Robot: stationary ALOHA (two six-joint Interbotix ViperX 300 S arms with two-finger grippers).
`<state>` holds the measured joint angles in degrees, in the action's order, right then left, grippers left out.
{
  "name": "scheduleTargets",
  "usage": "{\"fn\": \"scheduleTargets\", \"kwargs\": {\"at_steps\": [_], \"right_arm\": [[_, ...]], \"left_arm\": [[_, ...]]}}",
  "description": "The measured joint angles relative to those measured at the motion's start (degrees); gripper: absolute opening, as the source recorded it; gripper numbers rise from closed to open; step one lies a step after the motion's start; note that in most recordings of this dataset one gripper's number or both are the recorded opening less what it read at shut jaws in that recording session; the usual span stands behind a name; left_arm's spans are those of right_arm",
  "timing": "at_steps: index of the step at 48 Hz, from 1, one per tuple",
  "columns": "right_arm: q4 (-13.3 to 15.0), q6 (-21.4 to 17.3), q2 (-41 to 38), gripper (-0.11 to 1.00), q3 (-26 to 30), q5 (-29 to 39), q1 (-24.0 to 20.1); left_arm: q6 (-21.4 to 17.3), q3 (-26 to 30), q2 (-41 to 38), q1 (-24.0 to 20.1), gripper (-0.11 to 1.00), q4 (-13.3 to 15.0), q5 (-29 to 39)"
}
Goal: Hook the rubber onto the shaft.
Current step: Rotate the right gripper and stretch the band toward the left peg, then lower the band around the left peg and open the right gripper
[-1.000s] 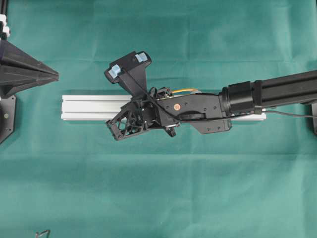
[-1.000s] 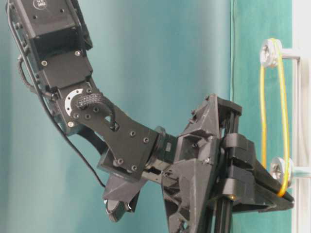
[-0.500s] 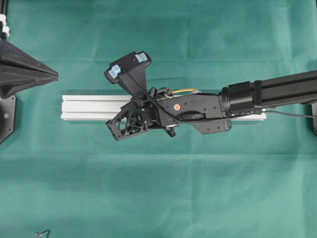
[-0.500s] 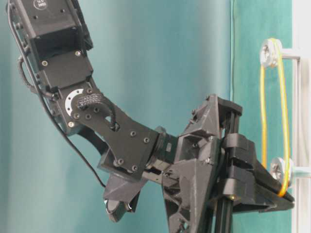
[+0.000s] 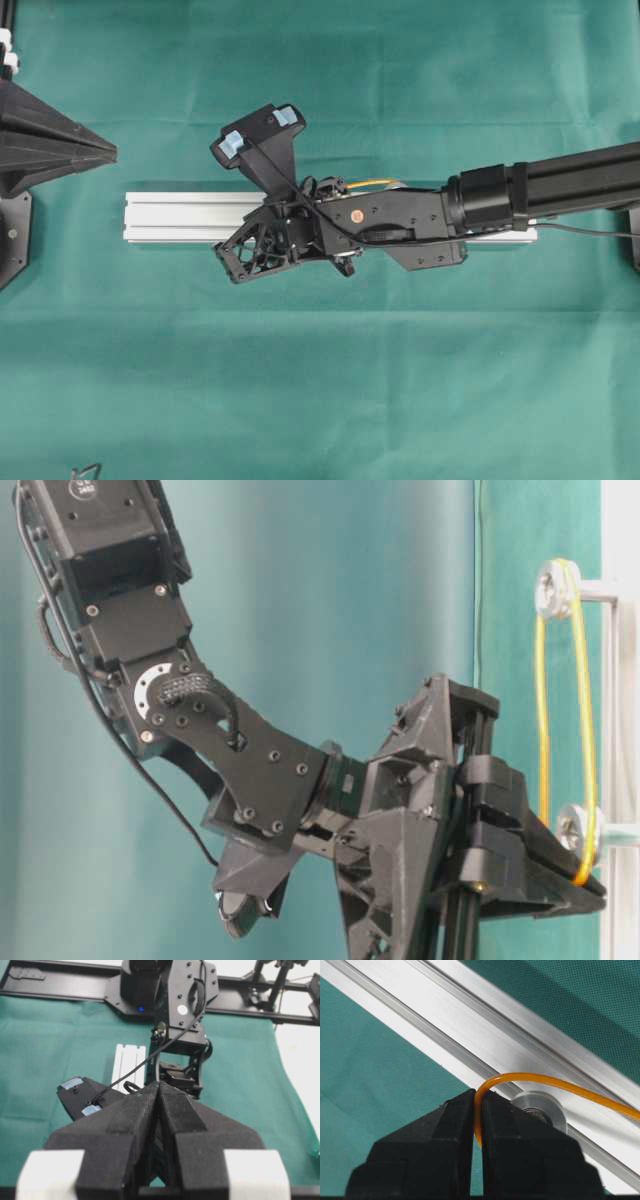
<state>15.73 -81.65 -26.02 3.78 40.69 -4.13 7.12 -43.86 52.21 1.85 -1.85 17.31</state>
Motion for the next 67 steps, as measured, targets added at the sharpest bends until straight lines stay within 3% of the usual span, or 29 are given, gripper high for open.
{"fn": "scheduleTargets", "kwargs": {"at_steps": [60,67], "right_arm": [[0.4,0.7,-0.6,0.06,0.0,0.1,-0.6],[0.4,0.9,-0.6,0.20,0.0,1.1,-0.9]], "left_arm": [[-0.1,0.1,0.1,0.1,0.00,0.0,0.0],[0.0,0.1,0.1,0.1,0.00,0.0,0.0]]}}
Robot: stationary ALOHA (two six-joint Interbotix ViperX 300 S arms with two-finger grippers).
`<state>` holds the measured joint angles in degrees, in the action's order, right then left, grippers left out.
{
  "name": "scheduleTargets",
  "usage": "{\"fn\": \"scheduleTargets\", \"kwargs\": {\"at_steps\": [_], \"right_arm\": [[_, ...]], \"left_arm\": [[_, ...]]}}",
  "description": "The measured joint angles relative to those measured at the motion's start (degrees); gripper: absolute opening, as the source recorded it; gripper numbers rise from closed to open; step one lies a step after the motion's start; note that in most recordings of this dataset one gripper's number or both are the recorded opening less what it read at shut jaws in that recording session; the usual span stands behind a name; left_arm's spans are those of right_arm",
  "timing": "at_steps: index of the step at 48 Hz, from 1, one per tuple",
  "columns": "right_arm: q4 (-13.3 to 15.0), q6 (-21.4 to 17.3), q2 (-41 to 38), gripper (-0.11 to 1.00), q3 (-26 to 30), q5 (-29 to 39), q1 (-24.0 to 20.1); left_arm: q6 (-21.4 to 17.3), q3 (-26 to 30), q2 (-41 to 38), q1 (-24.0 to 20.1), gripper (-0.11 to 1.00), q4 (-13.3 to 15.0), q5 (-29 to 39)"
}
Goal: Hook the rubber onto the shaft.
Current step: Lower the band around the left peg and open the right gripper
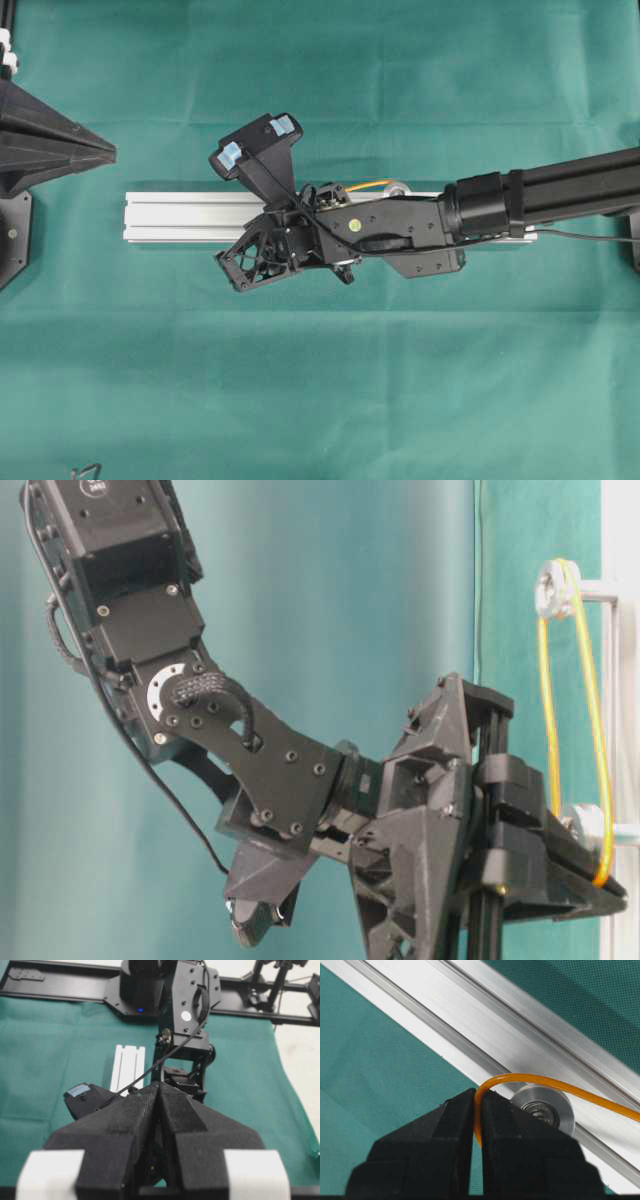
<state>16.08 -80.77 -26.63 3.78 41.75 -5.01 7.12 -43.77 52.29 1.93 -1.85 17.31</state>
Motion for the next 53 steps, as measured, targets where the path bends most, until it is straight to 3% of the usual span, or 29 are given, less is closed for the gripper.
{"fn": "scheduleTargets", "kwargs": {"at_steps": [5,9,28,53], "right_arm": [[0.0,0.4,0.0,0.36,0.0,1.2,-0.4],[0.0,0.4,0.0,0.42,0.1,1.9,-0.6],[0.1,4.6,0.2,0.43,-0.2,3.4,-1.4],[0.1,4.9,4.7,0.43,-6.5,4.5,-1.8]], "left_arm": [[0.0,0.0,0.0,0.0,0.00,0.0,0.0],[0.0,0.0,0.0,0.0,0.00,0.0,0.0],[0.0,0.0,0.1,0.0,0.00,0.0,0.1],[0.0,0.0,0.6,0.0,0.00,0.0,1.8]]}}
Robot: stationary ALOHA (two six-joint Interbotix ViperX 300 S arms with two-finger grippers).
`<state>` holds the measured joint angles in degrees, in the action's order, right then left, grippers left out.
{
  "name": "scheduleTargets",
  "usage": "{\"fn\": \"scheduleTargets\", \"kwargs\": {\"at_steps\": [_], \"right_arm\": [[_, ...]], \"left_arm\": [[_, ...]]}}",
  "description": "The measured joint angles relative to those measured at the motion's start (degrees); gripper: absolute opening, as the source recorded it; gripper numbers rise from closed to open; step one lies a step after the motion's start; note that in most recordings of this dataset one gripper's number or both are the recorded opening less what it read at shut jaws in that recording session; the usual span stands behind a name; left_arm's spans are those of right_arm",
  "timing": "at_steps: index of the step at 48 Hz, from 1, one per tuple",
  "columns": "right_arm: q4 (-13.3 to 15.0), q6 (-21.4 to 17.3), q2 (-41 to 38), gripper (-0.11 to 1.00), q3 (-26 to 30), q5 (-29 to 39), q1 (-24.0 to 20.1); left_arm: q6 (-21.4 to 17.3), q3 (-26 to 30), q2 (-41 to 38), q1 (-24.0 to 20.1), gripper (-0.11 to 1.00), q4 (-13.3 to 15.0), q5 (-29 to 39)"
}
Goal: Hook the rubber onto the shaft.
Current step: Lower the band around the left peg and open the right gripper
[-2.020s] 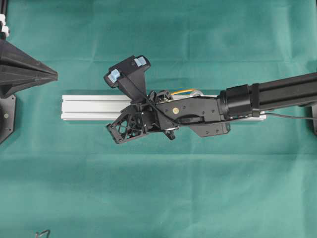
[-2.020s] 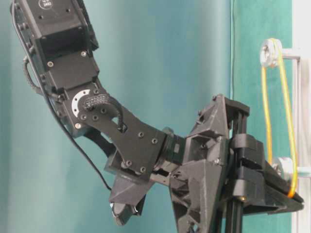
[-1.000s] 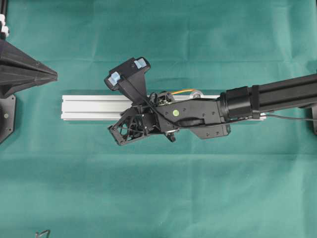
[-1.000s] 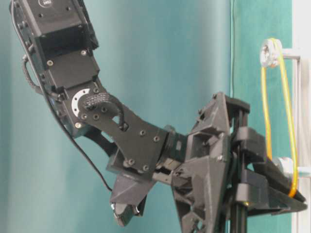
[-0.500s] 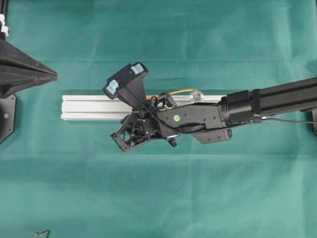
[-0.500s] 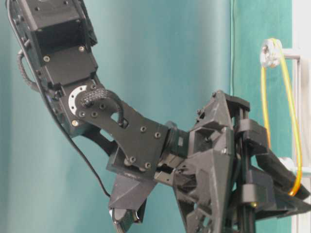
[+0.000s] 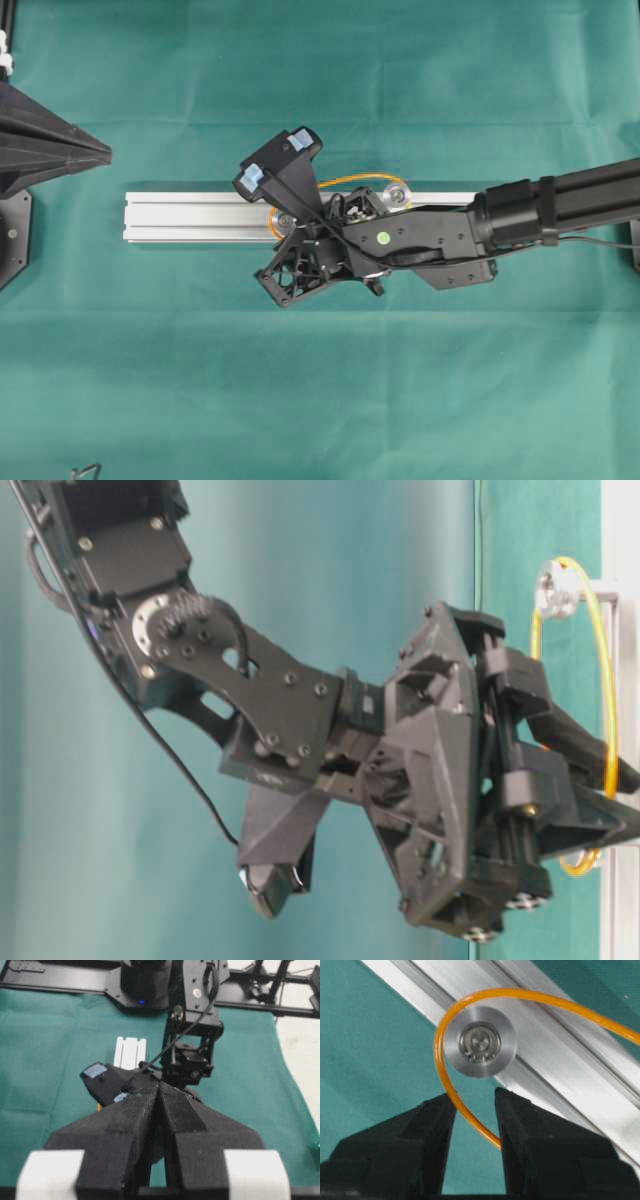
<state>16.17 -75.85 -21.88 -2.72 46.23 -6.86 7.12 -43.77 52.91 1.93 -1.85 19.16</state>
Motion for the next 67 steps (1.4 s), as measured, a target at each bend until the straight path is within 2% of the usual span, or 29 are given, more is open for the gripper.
{"fn": "scheduleTargets", "kwargs": {"at_steps": [31,67], "right_arm": [[0.0,0.0,2.2,0.44,-3.4,-0.4,-0.3],[0.3,0.0,2.3,0.44,-4.7,-0.5,-0.4]], "left_arm": [[-0.1,0.0,0.1,0.0,0.00,0.0,0.1],[-0.1,0.0,0.0,0.0,0.00,0.0,0.1]]}}
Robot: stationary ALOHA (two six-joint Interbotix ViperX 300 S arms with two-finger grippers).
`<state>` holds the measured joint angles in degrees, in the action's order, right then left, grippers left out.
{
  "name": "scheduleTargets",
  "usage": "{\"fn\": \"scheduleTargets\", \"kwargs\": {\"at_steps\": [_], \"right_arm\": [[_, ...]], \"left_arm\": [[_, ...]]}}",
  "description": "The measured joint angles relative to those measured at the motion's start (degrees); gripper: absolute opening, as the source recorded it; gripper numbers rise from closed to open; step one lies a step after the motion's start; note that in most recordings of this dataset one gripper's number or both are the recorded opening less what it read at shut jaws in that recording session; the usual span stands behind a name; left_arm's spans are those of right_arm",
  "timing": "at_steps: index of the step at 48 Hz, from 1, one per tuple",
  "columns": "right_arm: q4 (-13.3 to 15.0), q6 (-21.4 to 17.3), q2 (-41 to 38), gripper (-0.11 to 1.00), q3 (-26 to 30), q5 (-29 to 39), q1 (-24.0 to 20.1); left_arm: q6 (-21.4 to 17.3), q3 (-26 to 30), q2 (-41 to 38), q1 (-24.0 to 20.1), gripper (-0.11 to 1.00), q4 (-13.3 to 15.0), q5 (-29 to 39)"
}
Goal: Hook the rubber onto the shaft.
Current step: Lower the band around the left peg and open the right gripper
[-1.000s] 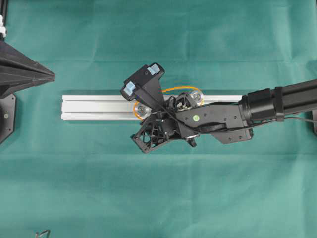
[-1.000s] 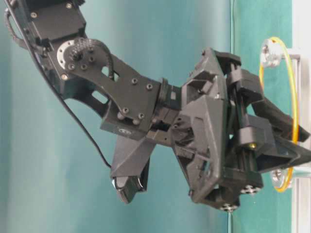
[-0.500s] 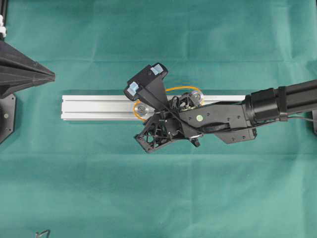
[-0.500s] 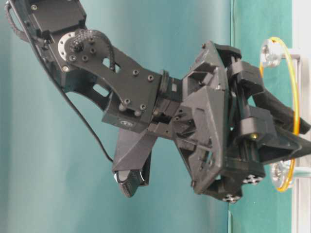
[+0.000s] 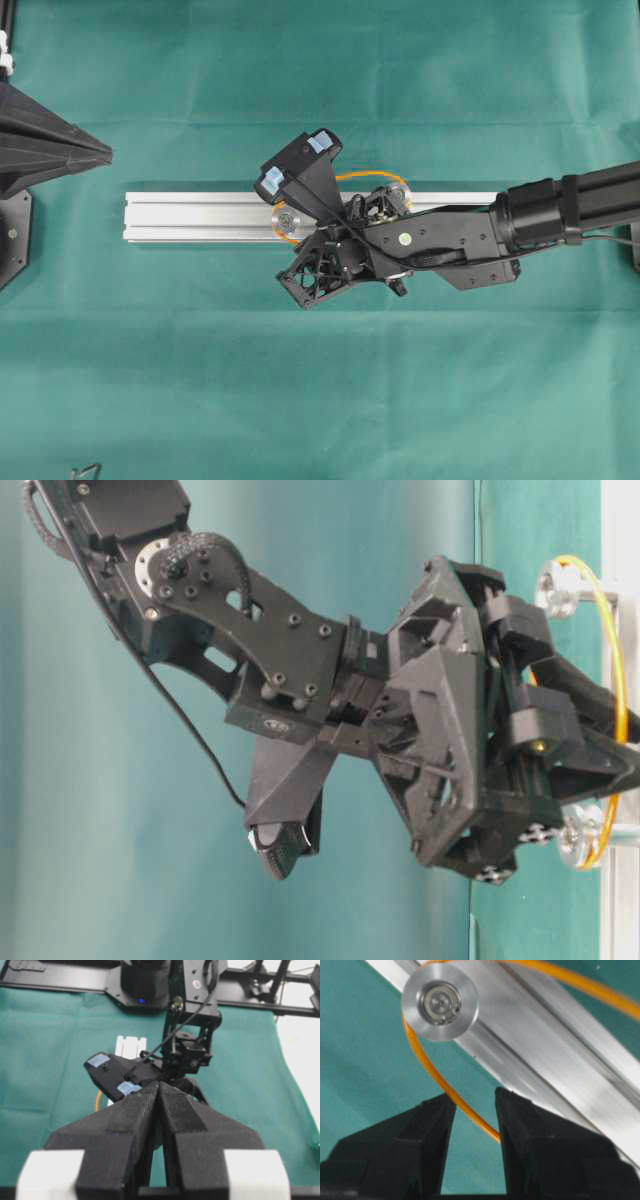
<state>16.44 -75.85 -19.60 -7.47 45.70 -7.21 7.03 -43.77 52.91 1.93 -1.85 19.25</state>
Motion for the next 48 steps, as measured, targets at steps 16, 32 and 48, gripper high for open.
{"fn": "scheduleTargets", "kwargs": {"at_steps": [16,32,48], "right_arm": [[0.1,0.0,0.0,0.44,-0.1,-0.4,0.0],[0.1,0.0,0.0,0.49,0.0,-0.6,0.1],[2.4,0.0,1.3,0.94,-0.1,-0.3,0.0]], "left_arm": [[0.0,0.0,-0.1,0.0,0.00,0.0,-0.1],[0.0,0.0,0.0,0.0,0.00,0.0,-0.1],[0.0,0.0,0.0,0.0,0.00,0.0,-0.1]]}}
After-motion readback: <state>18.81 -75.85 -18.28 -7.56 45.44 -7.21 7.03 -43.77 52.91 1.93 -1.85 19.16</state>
